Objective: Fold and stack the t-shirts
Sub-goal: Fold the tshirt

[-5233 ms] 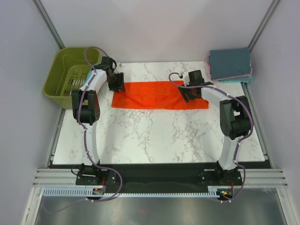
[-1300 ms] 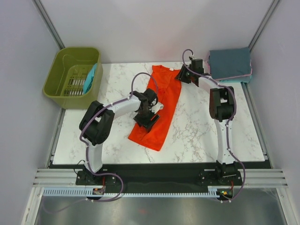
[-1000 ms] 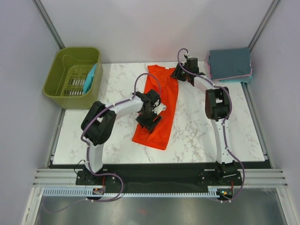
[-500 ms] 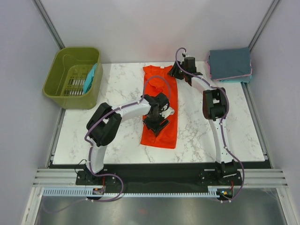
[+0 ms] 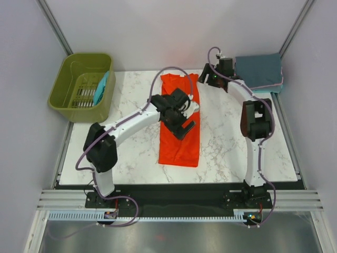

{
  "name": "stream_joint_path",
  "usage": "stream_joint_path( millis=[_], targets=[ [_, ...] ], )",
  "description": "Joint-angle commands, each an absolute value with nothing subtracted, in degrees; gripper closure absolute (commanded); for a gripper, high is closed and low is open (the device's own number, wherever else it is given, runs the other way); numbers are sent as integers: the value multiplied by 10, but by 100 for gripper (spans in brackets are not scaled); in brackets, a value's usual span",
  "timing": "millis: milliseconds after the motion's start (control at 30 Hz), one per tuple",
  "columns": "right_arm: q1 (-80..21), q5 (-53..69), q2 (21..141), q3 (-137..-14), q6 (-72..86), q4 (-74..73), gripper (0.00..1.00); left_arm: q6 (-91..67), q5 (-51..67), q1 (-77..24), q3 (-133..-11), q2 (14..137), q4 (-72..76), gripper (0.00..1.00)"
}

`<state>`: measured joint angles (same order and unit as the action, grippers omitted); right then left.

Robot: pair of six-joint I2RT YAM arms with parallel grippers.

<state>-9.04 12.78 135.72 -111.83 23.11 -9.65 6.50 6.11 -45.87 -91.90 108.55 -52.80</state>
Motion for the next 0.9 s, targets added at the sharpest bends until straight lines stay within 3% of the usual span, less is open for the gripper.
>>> stream_joint_path(
  millis=[0, 200, 300, 433, 467, 500, 733, 867],
  targets=[
    [-69, 125, 1177, -1047, 232, -134, 21, 58, 47, -433, -982, 995, -533, 2],
    [-65, 307, 999, -772, 345, -190, 24, -66, 157, -318, -935, 955, -519, 6],
    [-88, 305, 916, -655, 330, -229, 21, -133, 261, -288, -859, 922, -499, 7],
    [-113, 316, 839, -483, 377, -210, 21, -149, 262, -239, -668, 888, -487, 7],
    [-121, 317, 818, -459, 399, -201, 21, -234, 366, -237, -649, 887, -410, 16],
    [-123, 317, 810, -420, 409, -191, 21, -242, 373, -235, -620, 884, -399, 16],
    [-128, 320, 774, -303, 447, -164, 23, -283, 415, -215, -563, 924, -331, 21],
    [-132, 329, 788, -295, 459, -147, 26, -295, 425, -209, -547, 954, -306, 22]
  ],
)
